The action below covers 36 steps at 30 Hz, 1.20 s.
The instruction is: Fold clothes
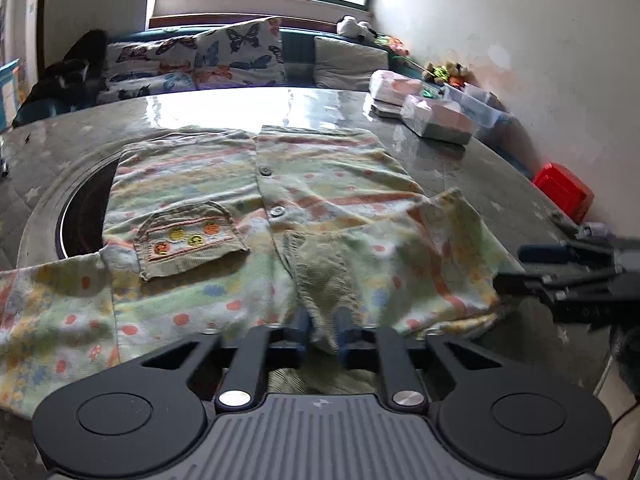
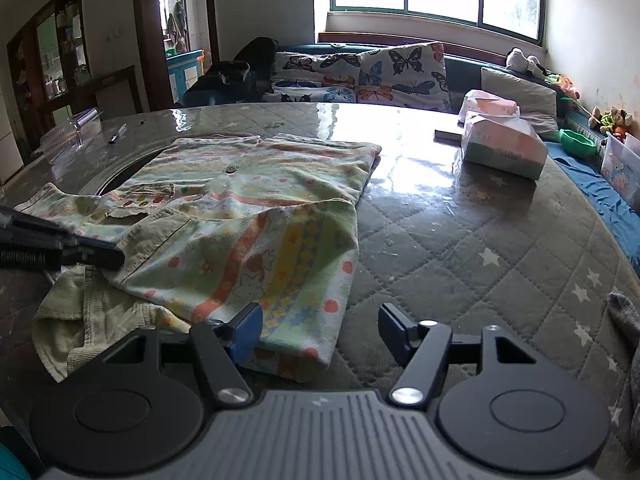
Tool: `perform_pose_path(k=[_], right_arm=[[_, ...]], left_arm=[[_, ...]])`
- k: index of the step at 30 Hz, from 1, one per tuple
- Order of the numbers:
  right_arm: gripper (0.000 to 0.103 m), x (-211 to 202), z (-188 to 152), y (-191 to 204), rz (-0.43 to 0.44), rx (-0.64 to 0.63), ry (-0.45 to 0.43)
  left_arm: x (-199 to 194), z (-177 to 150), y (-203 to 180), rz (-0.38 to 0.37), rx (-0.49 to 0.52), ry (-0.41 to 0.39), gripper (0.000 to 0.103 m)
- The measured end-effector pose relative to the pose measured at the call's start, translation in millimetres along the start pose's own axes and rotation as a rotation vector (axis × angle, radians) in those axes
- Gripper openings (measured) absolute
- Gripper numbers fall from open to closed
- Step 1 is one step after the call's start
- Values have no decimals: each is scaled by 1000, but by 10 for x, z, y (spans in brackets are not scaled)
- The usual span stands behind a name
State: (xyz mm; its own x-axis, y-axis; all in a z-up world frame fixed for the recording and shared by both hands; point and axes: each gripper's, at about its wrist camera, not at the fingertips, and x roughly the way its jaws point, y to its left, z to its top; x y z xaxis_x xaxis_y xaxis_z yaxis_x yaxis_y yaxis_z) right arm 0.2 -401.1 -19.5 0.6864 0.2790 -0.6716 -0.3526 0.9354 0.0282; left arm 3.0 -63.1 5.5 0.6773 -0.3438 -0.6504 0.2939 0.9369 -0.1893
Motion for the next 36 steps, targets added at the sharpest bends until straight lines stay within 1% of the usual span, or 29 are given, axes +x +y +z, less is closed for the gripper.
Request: perform_pose_path(k=[2,4,12,17,19,21,26,27,30,35,36], right_arm=[[68,-11,-10,13,2,-5,0],[71,-21,-29,32,4,-14,1],[73,6,-80,99,20,-36,6],[76,-1,-110,98,0,-42,7],[79,-9,-121,73,-5,-41,10],[79,-15,-132,46,-10,-38,15],[79,-78,-129,7,24,-35,21],[78,-92,-120,3,34,-36,22],[77,-131,-37,3,57,-41,0],[69,-77,196,71,72,-75,-47],[63,-46,240,91,75,-81,-52]], left_arm=[[-3,21,7,-6,-8,-3,6],[-6,42,13,-11,-15,-6,5],[-379,485,-124,-33,30,-170,5],[-530,668,-186,-39,64,-229,5],[-523,620,-112,-22,49,-212,5],[-515,572,-37,-4,34,-194,5],[-496,452,149,40,-4,-151,6],[-456,392,195,56,-11,-128,6],[-392,270,267,76,-23,-96,6],[-285,66,387,111,-44,-42,8],[-284,45,412,121,-47,-39,9]])
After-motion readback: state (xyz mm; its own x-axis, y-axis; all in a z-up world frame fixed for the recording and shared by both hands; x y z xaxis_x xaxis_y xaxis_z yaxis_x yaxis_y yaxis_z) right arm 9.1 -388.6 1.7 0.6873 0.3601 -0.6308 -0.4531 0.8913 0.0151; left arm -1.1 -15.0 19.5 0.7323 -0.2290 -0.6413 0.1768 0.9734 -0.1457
